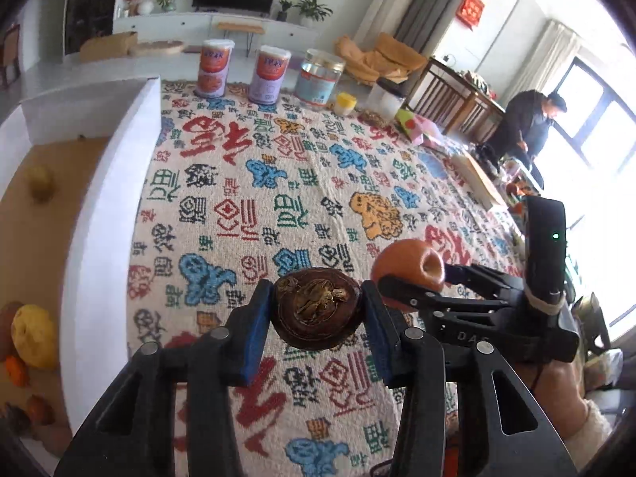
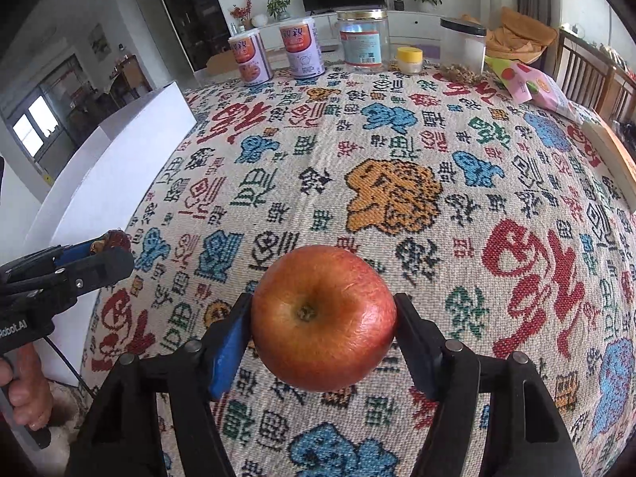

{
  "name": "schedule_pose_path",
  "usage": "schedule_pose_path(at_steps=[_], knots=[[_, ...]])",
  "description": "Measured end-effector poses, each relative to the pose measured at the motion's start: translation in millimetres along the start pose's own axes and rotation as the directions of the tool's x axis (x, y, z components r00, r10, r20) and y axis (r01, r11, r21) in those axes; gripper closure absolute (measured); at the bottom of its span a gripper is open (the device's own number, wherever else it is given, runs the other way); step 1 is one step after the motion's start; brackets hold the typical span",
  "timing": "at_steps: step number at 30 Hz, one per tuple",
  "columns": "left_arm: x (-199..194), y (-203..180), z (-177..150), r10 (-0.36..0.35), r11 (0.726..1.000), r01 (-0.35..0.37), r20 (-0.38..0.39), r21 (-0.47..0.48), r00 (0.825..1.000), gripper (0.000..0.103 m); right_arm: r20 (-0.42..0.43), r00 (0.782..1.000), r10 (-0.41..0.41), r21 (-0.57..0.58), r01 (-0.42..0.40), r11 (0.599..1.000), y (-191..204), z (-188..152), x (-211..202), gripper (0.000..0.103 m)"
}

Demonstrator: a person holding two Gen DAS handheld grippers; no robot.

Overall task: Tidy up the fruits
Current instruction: 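Carry the dark brown fruit and red apple into the box and open both tools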

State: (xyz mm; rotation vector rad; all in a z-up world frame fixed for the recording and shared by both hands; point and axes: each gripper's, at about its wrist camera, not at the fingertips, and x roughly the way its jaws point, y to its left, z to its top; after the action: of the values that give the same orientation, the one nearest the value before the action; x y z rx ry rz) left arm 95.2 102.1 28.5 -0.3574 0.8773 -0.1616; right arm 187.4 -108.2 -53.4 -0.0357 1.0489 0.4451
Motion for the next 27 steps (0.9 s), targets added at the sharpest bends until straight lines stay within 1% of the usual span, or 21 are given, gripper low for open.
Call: schedule_pose_path(at_steps=[1, 2, 3, 5, 6, 7, 8, 10, 12, 13, 14, 16, 18, 20, 21, 22, 23, 24, 25, 26, 27], knots=[[-29, 11, 5, -0.004, 1.000, 0.004, 0.031, -0.027, 1.000, 0.057, 0.007, 0.999, 0.052, -0.021, -0.052, 0.998, 21, 7, -7, 0.034], [-56, 26, 12, 0.014, 0.998, -0.010, 0.068, -0.060, 0.998, 0.057, 0.014, 0.995, 0.103, -0.050, -0.102, 0.994, 44, 15, -12, 0.034], [-80, 43, 20, 0.046, 0.995, -0.037, 0.101, -0.095, 0.994, 0.057, 0.019, 0.988, 0.153, -0.086, -0.151, 0.985, 70, 25, -17, 0.034], [-108, 81, 37, 0.141, 0.981, -0.120, 0.135, -0.155, 0.981, 0.057, 0.018, 0.970, 0.242, -0.170, -0.236, 0.957, 127, 47, -24, 0.034], [-112, 101, 46, 0.205, 0.968, -0.180, 0.137, -0.176, 0.969, 0.057, 0.013, 0.959, 0.282, -0.218, -0.272, 0.937, 157, 58, -25, 0.034], [-111, 124, 54, 0.274, 0.948, -0.246, 0.126, -0.203, 0.953, 0.057, 0.007, 0.949, 0.314, -0.263, -0.302, 0.917, 186, 68, -24, 0.034], [-102, 148, 62, 0.332, 0.925, -0.305, 0.092, -0.226, 0.939, 0.057, 0.002, 0.942, 0.336, -0.305, -0.319, 0.897, 214, 77, -21, 0.034], [-72, 201, 71, 0.409, 0.875, -0.394, -0.008, -0.281, 0.913, 0.057, -0.010, 0.935, 0.354, -0.388, -0.330, 0.861, 266, 91, -7, 0.034], [-36, 243, 70, 0.450, 0.837, -0.463, -0.115, -0.292, 0.885, 0.057, -0.039, 0.942, 0.334, -0.459, -0.314, 0.831, 307, 98, 17, 0.034], [-19, 259, 68, 0.459, 0.822, -0.488, -0.164, -0.293, 0.873, 0.057, -0.054, 0.949, 0.310, -0.493, -0.295, 0.818, 324, 99, 30, 0.034], [-4, 271, 65, 0.463, 0.814, -0.507, -0.212, -0.284, 0.861, 0.057, -0.074, 0.958, 0.276, -0.524, -0.272, 0.807, 340, 98, 45, 0.034], [15, 289, 60, 0.453, 0.805, -0.520, -0.269, -0.287, 0.850, 0.057, -0.122, 0.972, 0.200, -0.570, -0.234, 0.787, 362, 94, 74, 0.034], [25, 304, 53, 0.445, 0.792, -0.533, -0.317, -0.298, 0.838, 0.055, -0.152, 0.982, 0.114, -0.619, -0.184, 0.763, 376, 87, 96, 0.034], [30, 310, 48, 0.456, 0.780, -0.552, -0.338, -0.295, 0.824, 0.047, -0.176, 0.984, 0.034, -0.666, -0.145, 0.732, 388, 79, 114, 0.034], [28, 310, 45, 0.460, 0.779, -0.554, -0.333, -0.295, 0.823, 0.037, -0.178, 0.984, 0.012, -0.675, -0.131, 0.726, 391, 76, 119, 0.033], [22, 308, 44, 0.460, 0.782, -0.547, -0.315, -0.299, 0.830, 0.033, -0.163, 0.987, 0.004, -0.675, -0.114, 0.729, 392, 76, 120, 0.028], [13, 303, 42, 0.467, 0.783, -0.544, -0.293, -0.302, 0.834, 0.033, -0.146, 0.989, 0.014, -0.669, -0.109, 0.736, 391, 78, 117, 0.020], [0, 295, 42, 0.481, 0.782, -0.547, -0.267, -0.299, 0.835, 0.033, -0.129, 0.991, 0.036, -0.653, -0.112, 0.749, 386, 81, 110, 0.015], [-15, 284, 41, 0.493, 0.786, -0.543, -0.229, -0.296, 0.839, 0.033, -0.111, 0.992, 0.054, -0.634, -0.112, 0.765, 381, 85, 102, 0.006], [-32, 271, 39, 0.496, 0.798, -0.527, -0.179, -0.293, 0.850, 0.033, -0.093, 0.994, 0.064, -0.617, -0.108, 0.780, 374, 89, 93, 0.003], [-49, 255, 37, 0.496, 0.811, -0.511, -0.128, -0.284, 0.859, 0.032, -0.071, 0.995, 0.072, -0.601, -0.100, 0.793, 367, 93, 82, 0.003]])
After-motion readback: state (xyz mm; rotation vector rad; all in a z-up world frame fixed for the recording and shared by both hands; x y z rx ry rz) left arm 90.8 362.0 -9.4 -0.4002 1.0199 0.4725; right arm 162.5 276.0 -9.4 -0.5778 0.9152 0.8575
